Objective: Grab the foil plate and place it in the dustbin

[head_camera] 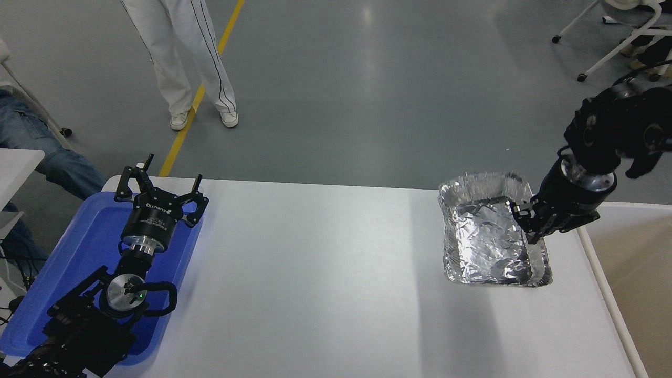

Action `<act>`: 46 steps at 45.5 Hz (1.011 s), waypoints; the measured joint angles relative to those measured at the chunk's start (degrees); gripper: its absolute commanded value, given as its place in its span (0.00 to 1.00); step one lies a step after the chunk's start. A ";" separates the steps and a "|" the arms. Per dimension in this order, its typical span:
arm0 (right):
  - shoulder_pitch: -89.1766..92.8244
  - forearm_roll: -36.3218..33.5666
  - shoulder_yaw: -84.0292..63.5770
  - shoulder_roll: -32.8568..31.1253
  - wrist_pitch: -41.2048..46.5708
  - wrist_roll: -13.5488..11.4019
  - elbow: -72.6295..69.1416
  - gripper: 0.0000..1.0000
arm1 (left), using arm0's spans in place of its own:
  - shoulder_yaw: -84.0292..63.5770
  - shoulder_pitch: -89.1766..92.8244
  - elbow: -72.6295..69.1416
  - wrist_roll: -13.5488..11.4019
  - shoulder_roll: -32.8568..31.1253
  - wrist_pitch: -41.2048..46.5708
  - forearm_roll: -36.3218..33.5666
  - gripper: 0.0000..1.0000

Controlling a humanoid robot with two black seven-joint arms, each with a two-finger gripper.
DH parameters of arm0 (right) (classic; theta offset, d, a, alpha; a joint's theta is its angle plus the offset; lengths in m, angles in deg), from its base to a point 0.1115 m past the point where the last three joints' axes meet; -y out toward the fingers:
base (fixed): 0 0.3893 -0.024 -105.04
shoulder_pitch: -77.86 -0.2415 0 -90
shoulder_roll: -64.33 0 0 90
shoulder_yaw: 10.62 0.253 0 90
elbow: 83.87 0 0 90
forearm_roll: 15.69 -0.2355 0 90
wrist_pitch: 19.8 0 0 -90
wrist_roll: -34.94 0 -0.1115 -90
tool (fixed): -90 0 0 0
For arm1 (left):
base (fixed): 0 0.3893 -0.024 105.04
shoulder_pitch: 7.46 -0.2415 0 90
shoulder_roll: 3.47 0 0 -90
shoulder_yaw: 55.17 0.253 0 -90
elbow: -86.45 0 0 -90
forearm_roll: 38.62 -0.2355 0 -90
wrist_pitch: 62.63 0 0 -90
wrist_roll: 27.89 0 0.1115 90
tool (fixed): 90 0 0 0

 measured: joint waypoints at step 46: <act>-10.92 1.00 -3.63 -0.86 0.23 0.00 0.18 0.00 | 0.00 -0.01 0.03 0.03 0.00 0.01 -0.03 1.00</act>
